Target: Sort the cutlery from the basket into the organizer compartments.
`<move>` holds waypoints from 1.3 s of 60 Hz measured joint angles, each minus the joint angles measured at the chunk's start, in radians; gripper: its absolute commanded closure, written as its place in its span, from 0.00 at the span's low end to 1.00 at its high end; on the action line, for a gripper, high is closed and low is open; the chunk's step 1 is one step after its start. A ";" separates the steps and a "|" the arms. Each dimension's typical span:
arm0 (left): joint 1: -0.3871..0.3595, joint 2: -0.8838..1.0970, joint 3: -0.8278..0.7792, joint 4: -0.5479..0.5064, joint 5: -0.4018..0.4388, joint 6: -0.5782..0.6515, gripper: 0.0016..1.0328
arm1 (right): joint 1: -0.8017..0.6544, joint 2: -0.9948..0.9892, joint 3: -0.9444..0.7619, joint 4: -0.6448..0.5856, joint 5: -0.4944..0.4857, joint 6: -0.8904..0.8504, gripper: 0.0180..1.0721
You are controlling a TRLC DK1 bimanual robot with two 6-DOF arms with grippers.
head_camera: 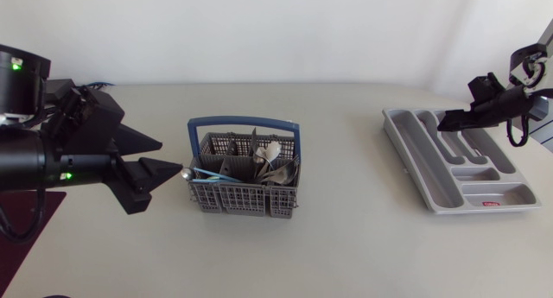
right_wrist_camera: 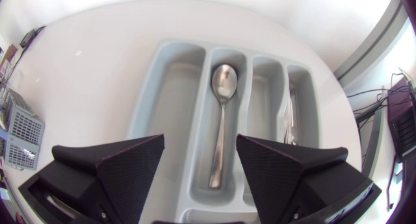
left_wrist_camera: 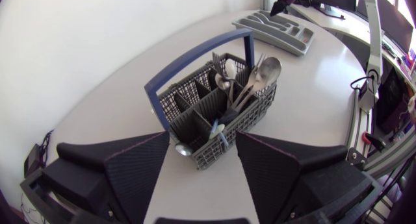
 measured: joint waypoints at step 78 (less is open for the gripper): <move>-0.024 0.007 -0.357 0.518 0.114 0.125 0.52 | 0.669 -0.829 -0.673 0.031 0.109 0.087 0.12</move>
